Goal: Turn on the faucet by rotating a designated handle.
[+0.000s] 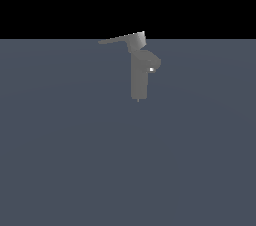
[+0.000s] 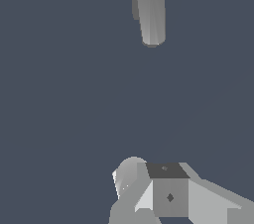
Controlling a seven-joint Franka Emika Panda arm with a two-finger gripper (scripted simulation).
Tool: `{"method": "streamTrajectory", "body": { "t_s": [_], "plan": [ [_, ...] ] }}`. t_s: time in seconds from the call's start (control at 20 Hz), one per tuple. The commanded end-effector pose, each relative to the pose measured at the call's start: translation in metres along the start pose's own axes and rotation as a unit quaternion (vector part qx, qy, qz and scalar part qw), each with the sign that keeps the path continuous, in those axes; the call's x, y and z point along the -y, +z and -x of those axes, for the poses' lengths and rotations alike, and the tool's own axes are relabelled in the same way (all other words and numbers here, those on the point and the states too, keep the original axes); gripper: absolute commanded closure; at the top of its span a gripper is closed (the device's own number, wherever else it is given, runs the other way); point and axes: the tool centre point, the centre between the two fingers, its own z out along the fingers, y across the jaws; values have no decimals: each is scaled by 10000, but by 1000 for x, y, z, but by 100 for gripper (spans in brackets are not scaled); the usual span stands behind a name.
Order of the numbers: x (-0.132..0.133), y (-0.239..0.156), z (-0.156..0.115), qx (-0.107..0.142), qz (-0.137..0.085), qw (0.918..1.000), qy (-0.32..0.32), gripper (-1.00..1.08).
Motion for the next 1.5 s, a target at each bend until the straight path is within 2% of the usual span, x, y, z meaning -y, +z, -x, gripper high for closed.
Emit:
{"method": "streamTrajectory", "body": {
  "t_s": [0.0, 0.85, 1.15, 1.45],
  "plan": [
    [0, 0, 0, 0, 0, 10000, 0, 108],
    [6, 0, -6, 108, -96, 9997, 182, 108],
    [8, -4, -24, 168, -232, 9985, 466, 108],
    [10, -9, -53, 283, -422, 9941, 955, 108]
  ]
}}
